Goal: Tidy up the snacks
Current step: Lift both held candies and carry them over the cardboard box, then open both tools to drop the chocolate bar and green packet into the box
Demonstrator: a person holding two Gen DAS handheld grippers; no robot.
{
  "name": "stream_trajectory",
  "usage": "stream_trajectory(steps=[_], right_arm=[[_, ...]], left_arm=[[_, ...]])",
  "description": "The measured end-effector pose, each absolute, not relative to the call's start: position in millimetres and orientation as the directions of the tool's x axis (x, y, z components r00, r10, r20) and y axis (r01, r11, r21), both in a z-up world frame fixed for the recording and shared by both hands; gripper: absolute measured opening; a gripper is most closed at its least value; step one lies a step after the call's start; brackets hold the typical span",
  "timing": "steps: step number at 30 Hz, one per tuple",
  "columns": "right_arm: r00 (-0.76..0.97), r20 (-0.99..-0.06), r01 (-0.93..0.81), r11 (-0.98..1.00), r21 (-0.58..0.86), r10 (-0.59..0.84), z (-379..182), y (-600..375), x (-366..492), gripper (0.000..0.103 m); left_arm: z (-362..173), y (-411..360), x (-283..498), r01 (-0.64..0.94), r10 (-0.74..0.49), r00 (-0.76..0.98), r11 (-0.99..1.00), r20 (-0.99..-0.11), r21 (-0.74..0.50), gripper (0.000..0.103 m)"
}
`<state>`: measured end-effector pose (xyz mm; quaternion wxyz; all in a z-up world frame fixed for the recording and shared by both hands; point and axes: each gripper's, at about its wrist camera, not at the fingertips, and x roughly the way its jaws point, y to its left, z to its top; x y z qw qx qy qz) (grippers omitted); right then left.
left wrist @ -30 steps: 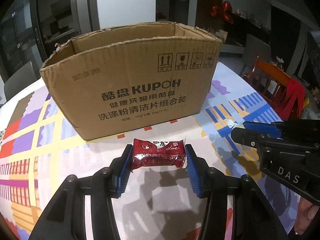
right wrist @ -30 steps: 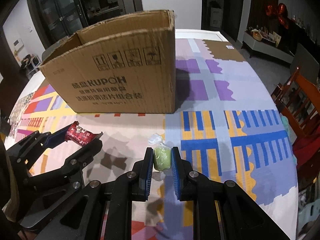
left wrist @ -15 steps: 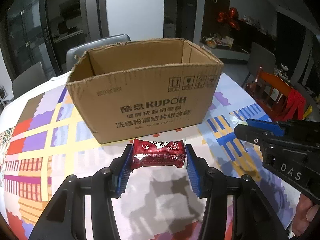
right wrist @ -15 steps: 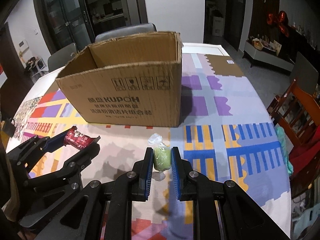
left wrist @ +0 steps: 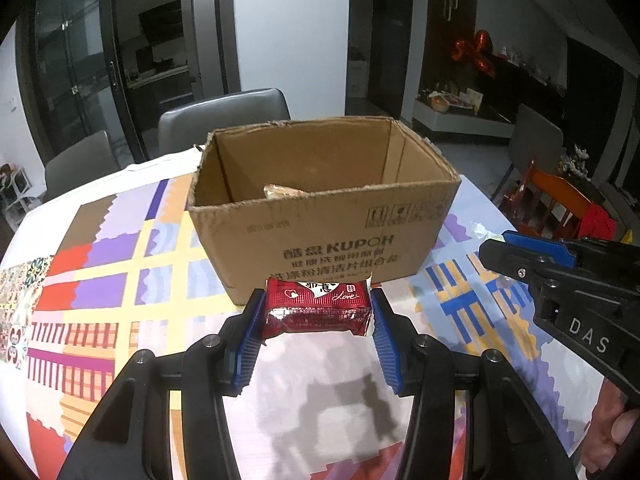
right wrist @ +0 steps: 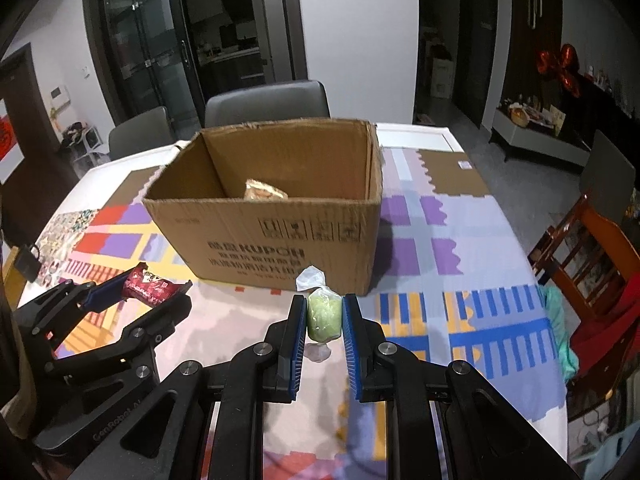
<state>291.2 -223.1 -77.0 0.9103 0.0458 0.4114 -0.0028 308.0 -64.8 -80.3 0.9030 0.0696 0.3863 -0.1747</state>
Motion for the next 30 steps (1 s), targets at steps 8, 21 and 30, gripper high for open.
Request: stream_trajectory(steps=[8, 21, 30], right_arm=[[0.689, -0.724, 0.027, 0.997, 0.075, 0.036, -61, -220, 296, 0.019], [0.727, -0.686, 0.022, 0.997, 0.073, 0.034, -35, -223, 317, 0.019], [0.741, -0.671, 0.022, 0.997, 0.072, 0.032, -23, -224, 336, 0.019]], left_arm=[[-64, -60, 314, 0.345, -0.259, 0.654, 0.938, -0.711, -0.025, 0.050], [-40, -60, 340, 0.332, -0.256, 0.693, 0.943, -0.674, -0.017, 0.050], [-29, -62, 362, 0.327, -0.250, 0.708, 0.945, -0.660, -0.007, 0.050]])
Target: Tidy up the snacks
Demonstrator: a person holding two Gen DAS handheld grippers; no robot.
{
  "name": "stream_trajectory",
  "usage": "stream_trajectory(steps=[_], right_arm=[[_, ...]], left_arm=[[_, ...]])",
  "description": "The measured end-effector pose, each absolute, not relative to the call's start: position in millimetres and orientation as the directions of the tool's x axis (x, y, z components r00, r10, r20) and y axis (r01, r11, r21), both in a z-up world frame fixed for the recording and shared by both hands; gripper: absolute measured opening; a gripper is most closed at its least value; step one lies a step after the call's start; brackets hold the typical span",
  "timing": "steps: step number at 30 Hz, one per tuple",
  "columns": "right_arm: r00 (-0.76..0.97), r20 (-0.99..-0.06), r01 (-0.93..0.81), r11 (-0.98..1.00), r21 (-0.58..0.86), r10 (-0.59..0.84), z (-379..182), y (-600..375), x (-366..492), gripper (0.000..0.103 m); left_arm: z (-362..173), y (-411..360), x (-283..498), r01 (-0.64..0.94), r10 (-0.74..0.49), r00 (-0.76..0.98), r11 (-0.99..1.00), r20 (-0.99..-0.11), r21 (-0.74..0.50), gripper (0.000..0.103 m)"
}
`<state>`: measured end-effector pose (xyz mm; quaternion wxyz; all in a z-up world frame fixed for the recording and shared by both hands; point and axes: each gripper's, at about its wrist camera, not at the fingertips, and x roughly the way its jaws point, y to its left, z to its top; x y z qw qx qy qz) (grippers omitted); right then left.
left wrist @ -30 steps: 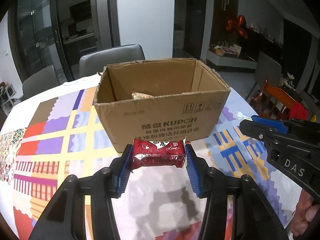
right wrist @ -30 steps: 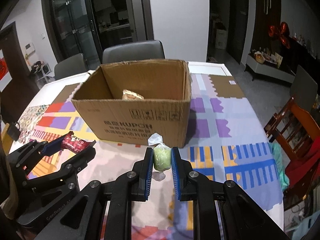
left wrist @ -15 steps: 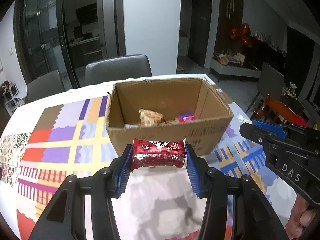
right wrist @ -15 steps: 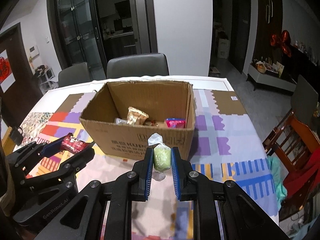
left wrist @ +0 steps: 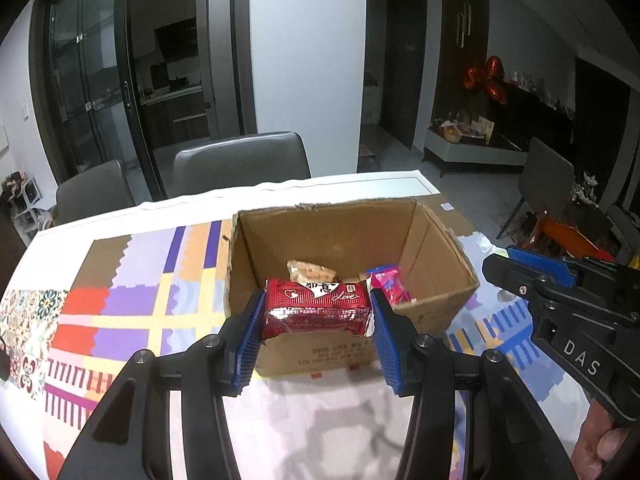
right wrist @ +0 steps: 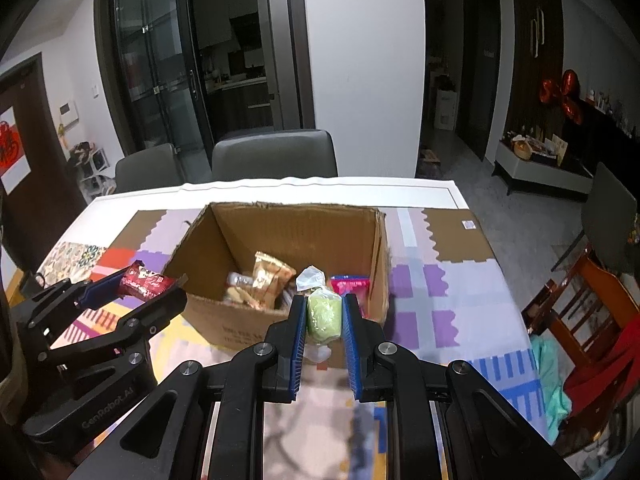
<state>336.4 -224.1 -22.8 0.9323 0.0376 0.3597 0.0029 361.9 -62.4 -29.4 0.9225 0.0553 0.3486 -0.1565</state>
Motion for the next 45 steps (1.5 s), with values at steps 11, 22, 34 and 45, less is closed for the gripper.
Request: stream_trajectory(steps=[11, 22, 34, 45], right_arm=[[0.745, -0.666, 0.015, 0.998, 0.065, 0.032, -21, -221, 369, 0.019], [0.735, -0.677, 0.009, 0.998, 0.057, 0.032, -31, -219, 400, 0.019], [0.714, -0.699, -0.001, 0.999, 0.046, 0.033, -45, -218, 420, 0.020], [0.726, -0.686, 0.043, 0.999, -0.022, -0.046, -46, -219, 417, 0.053]], left_arm=[[-30, -63, 398, 0.308, -0.233, 0.710, 0.951, -0.665, -0.005, 0.050], [-41, -60, 427, 0.292, -0.217, 0.697, 0.956, -0.683, -0.006, 0.050], [-54, -62, 435, 0.281, -0.212, 0.681, 0.960, -0.701, -0.017, 0.058], [-52, -54, 431, 0.240, -0.175, 0.703, 0.971, -0.689, -0.002, 0.072]])
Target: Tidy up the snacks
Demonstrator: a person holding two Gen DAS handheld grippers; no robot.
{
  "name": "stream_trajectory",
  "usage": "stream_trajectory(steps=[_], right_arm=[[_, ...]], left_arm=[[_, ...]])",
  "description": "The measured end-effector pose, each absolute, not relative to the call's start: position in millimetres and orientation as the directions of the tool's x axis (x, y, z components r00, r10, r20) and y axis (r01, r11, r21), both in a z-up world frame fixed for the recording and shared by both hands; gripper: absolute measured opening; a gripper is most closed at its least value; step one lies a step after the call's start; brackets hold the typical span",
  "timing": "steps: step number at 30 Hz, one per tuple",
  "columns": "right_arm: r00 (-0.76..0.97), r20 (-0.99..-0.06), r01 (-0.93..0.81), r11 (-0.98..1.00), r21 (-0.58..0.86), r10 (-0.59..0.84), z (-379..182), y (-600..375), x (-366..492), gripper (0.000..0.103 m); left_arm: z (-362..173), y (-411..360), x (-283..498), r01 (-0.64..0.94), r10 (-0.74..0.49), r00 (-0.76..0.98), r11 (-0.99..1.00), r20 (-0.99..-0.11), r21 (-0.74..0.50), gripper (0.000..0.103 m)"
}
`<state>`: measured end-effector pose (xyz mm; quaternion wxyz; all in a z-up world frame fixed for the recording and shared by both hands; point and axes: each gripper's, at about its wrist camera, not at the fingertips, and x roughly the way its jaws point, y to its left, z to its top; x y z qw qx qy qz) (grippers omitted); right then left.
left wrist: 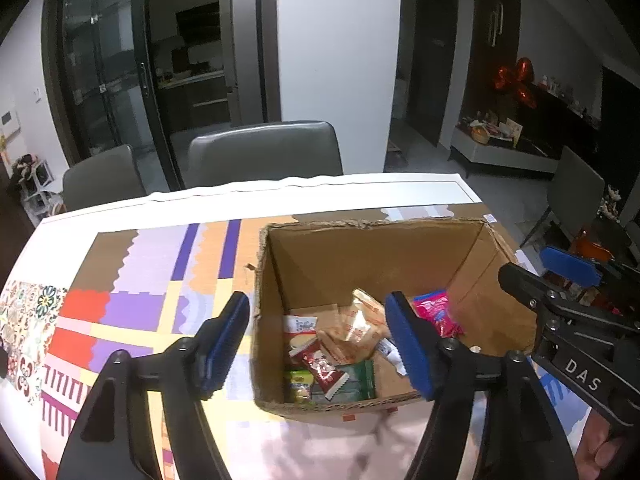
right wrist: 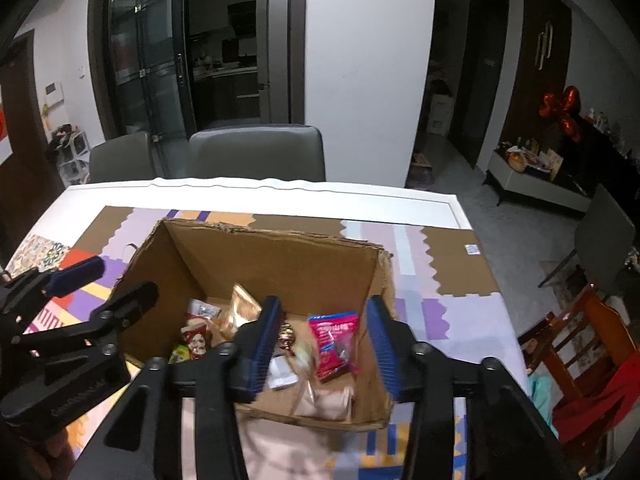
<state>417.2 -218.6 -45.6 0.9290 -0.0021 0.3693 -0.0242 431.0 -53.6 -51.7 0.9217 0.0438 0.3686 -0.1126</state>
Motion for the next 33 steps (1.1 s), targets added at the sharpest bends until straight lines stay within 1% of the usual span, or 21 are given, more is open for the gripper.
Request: stream_trajectory(steps=[2, 4, 6, 9, 13, 18, 28, 33], right_arm=[[0.727, -0.685, 0.051, 0.999, -0.016, -0.048, -44, -220, 416, 0.059], [0.730, -0.682, 0.058, 0.998, -0.012, -0.051, -43, -221, 414, 0.065], [0.732, -0.679, 0.067, 0.998, -0.004, -0.052, -41, -222, 411, 0.073], [0.738, -0.672, 0.083, 0.997, -0.002, -0.063, -38, -224, 406, 0.078], [0.744, -0.664, 0.100, 0.995, -0.001, -0.075, -32, -226, 397, 0.080], [0.752, -0.655, 0.108, 0.994, 0.005, -0.078, -25, -227, 383, 0.080], [0.769, -0.635, 0.105, 0.994, 0.013, -0.073, -11, -223, 356, 0.080], [0.778, -0.624, 0.105, 0.994, 0.018, -0.071, -7, -221, 341, 0.080]], left_arm=[[-50, -52, 428, 0.234, -0.168, 0.708, 0.972, -0.686, 0.003, 0.074], [-47, -50, 426, 0.227, -0.166, 0.713, 0.974, -0.682, 0.001, 0.078], [-45, -47, 423, 0.214, -0.159, 0.720, 0.977, -0.675, -0.003, 0.085], [-42, -43, 418, 0.201, -0.154, 0.726, 0.980, -0.670, -0.007, 0.087], [-35, -40, 408, 0.201, -0.151, 0.735, 0.980, -0.661, -0.001, 0.087], [-26, -38, 394, 0.200, -0.153, 0.749, 0.980, -0.644, -0.001, 0.092], [-14, -30, 365, 0.190, -0.156, 0.762, 0.982, -0.629, -0.014, 0.092], [-9, -27, 350, 0.183, -0.153, 0.770, 0.983, -0.620, -0.015, 0.094]])
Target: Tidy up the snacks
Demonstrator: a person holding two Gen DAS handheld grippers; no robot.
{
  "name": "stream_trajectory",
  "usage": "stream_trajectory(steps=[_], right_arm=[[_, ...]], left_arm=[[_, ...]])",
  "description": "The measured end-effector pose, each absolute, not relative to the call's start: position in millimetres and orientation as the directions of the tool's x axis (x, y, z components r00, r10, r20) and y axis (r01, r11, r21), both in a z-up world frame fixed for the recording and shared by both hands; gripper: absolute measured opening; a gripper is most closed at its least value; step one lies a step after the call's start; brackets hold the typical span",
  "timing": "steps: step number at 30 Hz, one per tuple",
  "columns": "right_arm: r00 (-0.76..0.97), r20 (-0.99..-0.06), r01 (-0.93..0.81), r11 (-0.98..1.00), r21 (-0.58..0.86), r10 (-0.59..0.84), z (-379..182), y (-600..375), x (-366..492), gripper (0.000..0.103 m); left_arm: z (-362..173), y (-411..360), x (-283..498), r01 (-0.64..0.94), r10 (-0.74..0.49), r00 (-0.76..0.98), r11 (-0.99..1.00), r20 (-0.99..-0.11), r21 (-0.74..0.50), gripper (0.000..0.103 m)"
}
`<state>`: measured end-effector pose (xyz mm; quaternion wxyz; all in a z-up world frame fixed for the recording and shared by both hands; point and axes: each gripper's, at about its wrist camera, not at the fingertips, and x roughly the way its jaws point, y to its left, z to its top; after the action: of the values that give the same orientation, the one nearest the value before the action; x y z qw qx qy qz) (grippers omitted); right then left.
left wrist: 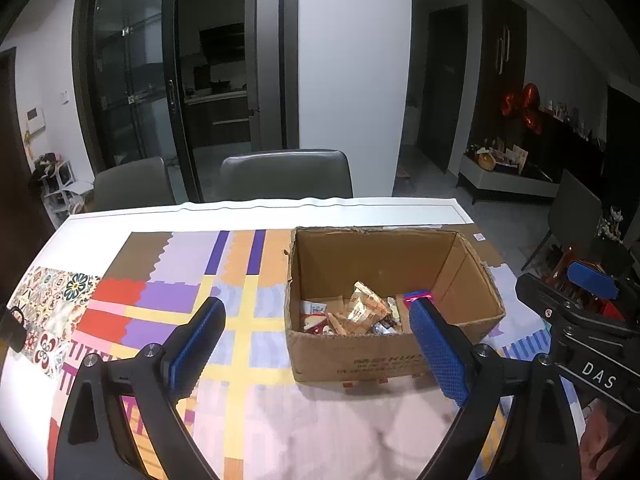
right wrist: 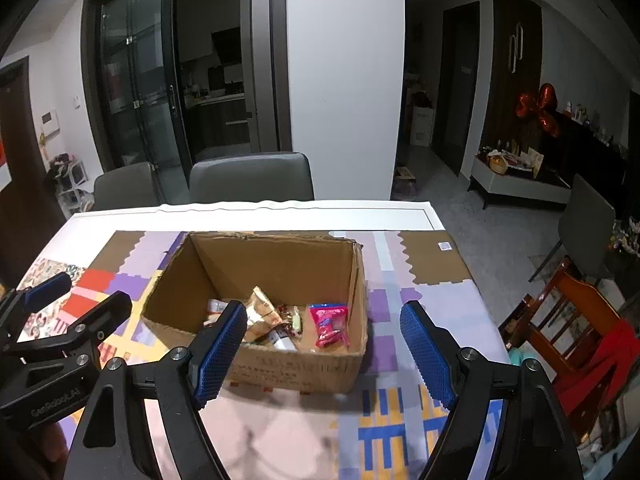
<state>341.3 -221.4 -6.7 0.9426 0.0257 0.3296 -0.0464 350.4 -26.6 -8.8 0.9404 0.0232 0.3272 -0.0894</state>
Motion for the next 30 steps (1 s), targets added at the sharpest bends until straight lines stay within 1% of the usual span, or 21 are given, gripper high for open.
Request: stream_trajectory(steps=[7, 10, 13, 14, 15, 17, 30], right_arm=[[0.799, -0.596, 0.118, 0.993, 0.022, -0.082, -4, -222, 315, 0.080], [0.805, -0.586, 0.122, 0.992, 0.015, -0.090, -2, -221, 304, 0.080], [0.814, -0.574, 0.118, 0.993, 0.012, -0.090, 0, -222, 293, 0.080], [0.817, -0.570, 0.117, 0.993, 0.012, -0.090, 0, -222, 290, 0.080], [0.819, -0.567, 0.118, 0.993, 0.009, -0.092, 1, -222, 286, 0.084], [0.824, -0.559, 0.116, 0.993, 0.011, -0.090, 1, -221, 279, 0.088], [0.830, -0.551, 0.111, 0.994, 0.017, -0.084, -1, -213, 246, 0.088]], left_arm=[[-5, -25, 330, 0.180, -0.148, 0.779, 0.984, -0.609, -0.009, 0.095], [-4, -25, 319, 0.177, -0.145, 0.783, 0.984, -0.605, -0.008, 0.099], [-1, -24, 309, 0.173, -0.141, 0.791, 0.985, -0.595, -0.002, 0.100], [-1, -23, 306, 0.173, -0.140, 0.793, 0.985, -0.592, -0.002, 0.100], [-1, -23, 303, 0.171, -0.140, 0.795, 0.985, -0.591, -0.004, 0.101], [0, -21, 297, 0.165, -0.137, 0.797, 0.986, -0.588, -0.006, 0.102], [1, -7, 259, 0.114, -0.098, 0.807, 0.993, -0.582, -0.009, 0.103]])
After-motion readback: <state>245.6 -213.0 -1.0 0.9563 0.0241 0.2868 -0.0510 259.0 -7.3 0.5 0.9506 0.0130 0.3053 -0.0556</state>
